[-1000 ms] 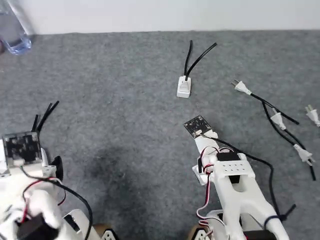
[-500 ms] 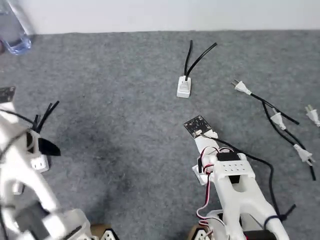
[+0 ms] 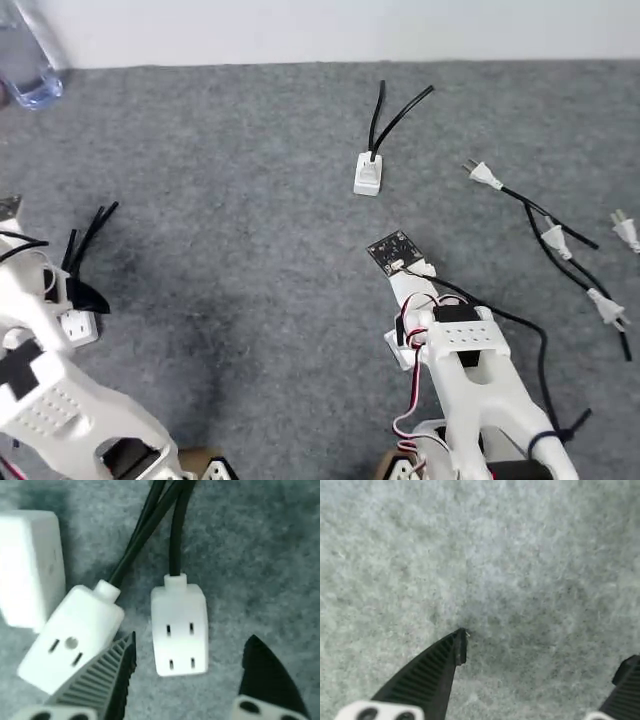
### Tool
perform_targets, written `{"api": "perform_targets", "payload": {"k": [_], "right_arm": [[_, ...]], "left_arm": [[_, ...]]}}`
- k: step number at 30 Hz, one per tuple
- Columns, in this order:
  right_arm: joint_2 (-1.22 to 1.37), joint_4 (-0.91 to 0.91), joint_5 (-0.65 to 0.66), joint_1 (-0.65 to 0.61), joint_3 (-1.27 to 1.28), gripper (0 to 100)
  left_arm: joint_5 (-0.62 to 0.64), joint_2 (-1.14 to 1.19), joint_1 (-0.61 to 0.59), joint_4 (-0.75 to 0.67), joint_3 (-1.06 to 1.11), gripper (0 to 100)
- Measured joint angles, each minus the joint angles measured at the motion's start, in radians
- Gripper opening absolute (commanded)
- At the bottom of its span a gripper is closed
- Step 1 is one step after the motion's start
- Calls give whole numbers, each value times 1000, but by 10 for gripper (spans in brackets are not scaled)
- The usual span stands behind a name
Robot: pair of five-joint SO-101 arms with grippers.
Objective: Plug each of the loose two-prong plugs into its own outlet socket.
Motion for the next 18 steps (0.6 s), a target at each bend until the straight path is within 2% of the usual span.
{"api": "perform_targets", "payload": {"k": [8,14,18], "right_arm": [[0,0,0,0,0,439],[0,0,0,0,0,439],[0,0,0,0,0,439]], "left_arm": [[-34,49,0,-64,0,201],[-38,55,2,-64,0,77],[-117,55,29,-37,0,12]]}}
